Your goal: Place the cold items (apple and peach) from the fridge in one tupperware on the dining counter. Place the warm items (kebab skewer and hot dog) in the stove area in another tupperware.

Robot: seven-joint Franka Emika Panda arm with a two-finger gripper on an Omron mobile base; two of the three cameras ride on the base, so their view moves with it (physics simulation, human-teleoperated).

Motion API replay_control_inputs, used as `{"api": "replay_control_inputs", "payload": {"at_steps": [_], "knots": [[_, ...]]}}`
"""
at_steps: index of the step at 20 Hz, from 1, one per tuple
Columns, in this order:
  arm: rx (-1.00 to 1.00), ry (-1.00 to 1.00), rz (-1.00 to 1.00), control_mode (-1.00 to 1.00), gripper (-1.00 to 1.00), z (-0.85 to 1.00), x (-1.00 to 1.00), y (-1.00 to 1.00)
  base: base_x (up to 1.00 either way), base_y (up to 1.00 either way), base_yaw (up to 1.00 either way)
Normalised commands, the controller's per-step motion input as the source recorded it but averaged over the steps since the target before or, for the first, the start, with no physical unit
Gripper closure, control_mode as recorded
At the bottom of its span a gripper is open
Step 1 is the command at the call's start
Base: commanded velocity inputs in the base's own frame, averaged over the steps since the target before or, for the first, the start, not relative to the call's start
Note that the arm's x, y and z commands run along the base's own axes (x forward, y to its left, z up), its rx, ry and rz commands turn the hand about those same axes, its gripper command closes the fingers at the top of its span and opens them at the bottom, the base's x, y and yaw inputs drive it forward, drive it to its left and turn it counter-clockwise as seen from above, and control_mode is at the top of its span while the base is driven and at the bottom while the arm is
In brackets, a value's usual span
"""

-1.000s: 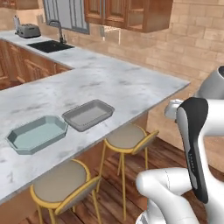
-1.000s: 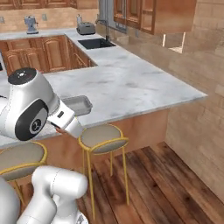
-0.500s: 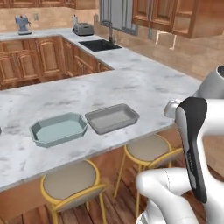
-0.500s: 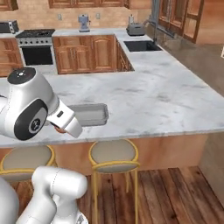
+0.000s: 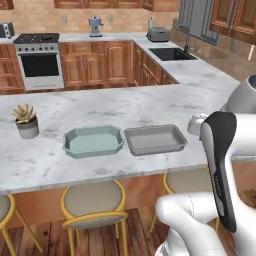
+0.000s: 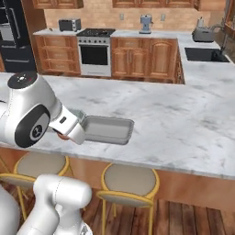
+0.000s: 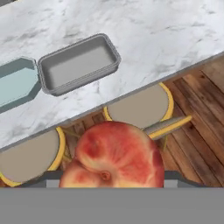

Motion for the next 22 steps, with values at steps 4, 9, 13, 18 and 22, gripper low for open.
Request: {"api": "replay_control_inputs", "payload": {"at_steps": [4, 9, 13, 18, 22], "knots": [[0.0, 0.0, 0.0, 1.0, 1.0, 0.0, 0.0, 0.0, 0.84, -0.51, 0.43], [0.03, 0.0, 0.05, -1.0, 1.0, -0.05, 0.2, -0.1, 0.79, -0.44, 0.28], [0.09, 0.16, 0.12, -1.0, 1.0, -0.3, 1.0, -0.29, 0.0, 0.0, 0.0], [0.0, 0.24, 0.02, -1.0, 1.0, -0.52, 1.0, -0.11, 0.0, 0.0, 0.0], [0.0, 0.13, 0.0, -1.0, 1.0, -0.55, 0.9, -0.05, 0.0, 0.0, 0.0]]}}
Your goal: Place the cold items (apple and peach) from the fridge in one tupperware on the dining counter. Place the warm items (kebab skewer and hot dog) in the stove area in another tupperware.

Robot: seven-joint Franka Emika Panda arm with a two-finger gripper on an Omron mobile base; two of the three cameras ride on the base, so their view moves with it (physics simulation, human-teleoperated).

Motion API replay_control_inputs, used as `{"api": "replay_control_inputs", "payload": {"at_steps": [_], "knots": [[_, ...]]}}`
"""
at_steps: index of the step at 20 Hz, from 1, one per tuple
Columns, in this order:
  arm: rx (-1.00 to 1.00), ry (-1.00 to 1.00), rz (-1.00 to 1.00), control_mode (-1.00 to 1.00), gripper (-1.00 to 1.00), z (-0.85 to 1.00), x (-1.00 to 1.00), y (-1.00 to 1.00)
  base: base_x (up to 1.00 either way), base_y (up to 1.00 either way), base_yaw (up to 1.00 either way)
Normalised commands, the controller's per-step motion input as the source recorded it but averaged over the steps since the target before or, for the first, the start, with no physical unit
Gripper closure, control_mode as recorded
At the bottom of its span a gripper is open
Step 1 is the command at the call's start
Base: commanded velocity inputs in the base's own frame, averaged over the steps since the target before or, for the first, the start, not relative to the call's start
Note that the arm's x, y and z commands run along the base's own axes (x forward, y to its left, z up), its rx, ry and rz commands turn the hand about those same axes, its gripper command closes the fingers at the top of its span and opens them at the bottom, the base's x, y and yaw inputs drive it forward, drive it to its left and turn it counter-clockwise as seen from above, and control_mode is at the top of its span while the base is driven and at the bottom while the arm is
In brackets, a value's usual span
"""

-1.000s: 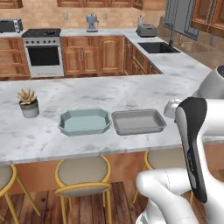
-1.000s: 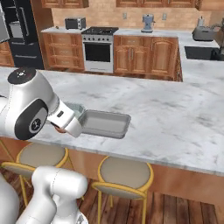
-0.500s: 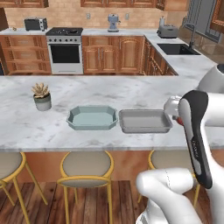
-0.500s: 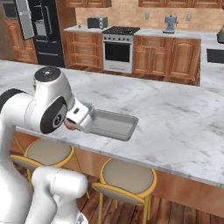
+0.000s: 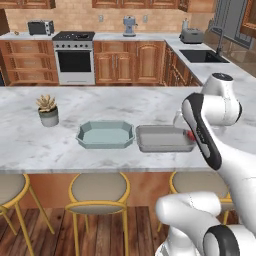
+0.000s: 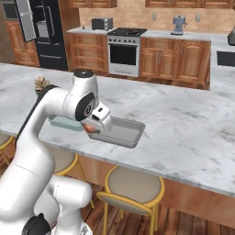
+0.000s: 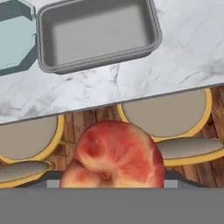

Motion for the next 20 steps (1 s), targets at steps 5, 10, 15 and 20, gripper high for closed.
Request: {"api": "replay_control_inputs", "payload": {"at_steps": [5, 10, 15, 20], "knots": [[0.0, 0.0, 0.03, -1.0, 1.0, -0.54, 0.8, -0.15, 0.0, 0.0, 0.0], [0.0, 0.0, 0.07, -1.0, 1.0, -0.67, 0.8, -0.33, 0.0, 0.0, 0.0], [0.0, 0.0, 0.03, -1.0, 1.0, -0.61, 0.78, -0.29, 0.0, 0.0, 0.0], [0.0, 0.0, 0.01, -1.0, 1.0, -0.38, 0.81, -0.36, 0.0, 0.0, 0.0]]}}
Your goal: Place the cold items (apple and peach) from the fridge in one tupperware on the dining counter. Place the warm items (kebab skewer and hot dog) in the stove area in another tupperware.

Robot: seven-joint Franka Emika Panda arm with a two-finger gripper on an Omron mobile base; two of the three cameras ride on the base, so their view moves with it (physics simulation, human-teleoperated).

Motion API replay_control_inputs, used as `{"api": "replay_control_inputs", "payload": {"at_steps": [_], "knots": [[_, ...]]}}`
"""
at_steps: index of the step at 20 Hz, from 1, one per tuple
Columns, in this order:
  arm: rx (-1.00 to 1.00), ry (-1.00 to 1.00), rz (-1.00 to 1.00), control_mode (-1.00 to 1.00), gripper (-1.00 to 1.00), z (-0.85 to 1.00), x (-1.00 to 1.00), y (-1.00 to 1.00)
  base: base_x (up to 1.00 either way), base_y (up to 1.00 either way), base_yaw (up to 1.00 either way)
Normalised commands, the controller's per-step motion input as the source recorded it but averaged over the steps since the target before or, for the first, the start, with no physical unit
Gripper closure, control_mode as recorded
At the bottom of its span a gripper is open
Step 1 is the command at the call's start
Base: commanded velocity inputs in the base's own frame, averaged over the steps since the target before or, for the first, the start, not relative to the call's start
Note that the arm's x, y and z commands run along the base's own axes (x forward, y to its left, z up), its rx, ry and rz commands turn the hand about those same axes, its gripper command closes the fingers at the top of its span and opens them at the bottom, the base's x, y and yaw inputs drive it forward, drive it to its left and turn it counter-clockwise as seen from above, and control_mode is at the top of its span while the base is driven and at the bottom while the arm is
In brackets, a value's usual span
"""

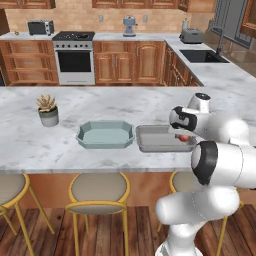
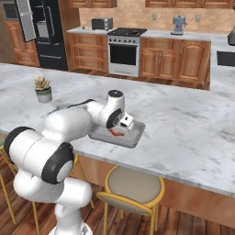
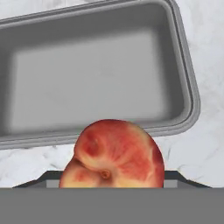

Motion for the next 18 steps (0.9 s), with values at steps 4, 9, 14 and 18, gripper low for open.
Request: {"api": "replay_control_inputs", "payload": {"at_steps": [4, 9, 14, 18], "knots": [[0.0, 0.02, 0.0, -1.0, 1.0, -0.3, 0.75, -0.24, 0.0, 0.0, 0.0], [0.0, 0.01, 0.0, -1.0, 1.0, -0.4, 0.63, -0.01, 0.0, 0.0, 0.0], [0.0, 0.0, 0.0, -1.0, 1.0, -0.4, 0.49, -0.01, 0.0, 0.0, 0.0], [0.0, 0.0, 0.03, -1.0, 1.0, -0.43, 0.4, -0.06, 0.0, 0.0, 0.0]]}}
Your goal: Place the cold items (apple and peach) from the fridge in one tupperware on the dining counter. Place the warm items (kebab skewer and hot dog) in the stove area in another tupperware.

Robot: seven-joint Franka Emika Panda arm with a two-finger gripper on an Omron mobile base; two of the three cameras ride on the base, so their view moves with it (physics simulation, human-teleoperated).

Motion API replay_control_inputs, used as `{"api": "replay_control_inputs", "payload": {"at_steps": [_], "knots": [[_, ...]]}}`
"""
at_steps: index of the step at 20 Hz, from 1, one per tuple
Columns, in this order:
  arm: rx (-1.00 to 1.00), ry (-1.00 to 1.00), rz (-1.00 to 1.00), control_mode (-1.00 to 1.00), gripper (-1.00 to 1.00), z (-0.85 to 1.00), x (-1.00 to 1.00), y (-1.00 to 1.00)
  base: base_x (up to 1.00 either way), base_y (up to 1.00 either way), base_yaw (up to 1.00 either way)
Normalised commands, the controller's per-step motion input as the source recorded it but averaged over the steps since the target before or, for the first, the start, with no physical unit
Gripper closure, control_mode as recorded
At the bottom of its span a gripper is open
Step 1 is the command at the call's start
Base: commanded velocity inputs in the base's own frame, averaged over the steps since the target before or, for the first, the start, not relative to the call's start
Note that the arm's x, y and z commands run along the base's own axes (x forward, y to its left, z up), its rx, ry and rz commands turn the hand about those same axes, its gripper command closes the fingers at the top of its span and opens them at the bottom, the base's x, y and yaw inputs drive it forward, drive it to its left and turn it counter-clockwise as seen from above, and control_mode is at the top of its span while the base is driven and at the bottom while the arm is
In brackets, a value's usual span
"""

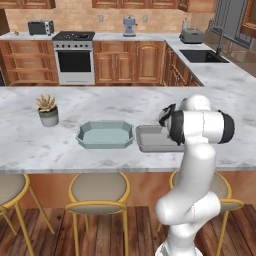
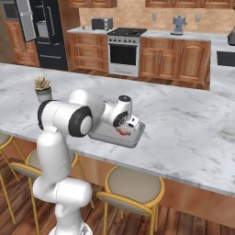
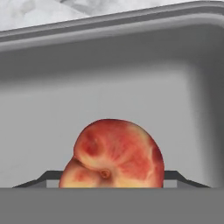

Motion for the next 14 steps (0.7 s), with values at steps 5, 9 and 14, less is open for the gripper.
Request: {"api": "replay_control_inputs", "payload": {"at_steps": [5, 9, 14], "knots": [[0.0, 0.0, 0.02, -1.0, 1.0, -0.41, 0.35, -0.04, 0.0, 0.0, 0.0], [0.0, 0.0, 0.02, -1.0, -1.0, -0.38, 0.21, -0.02, 0.0, 0.0, 0.0], [0.0, 0.0, 0.01, -1.0, -1.0, -0.16, 0.0, 0.01, 0.0, 0.0, 0.0]]}}
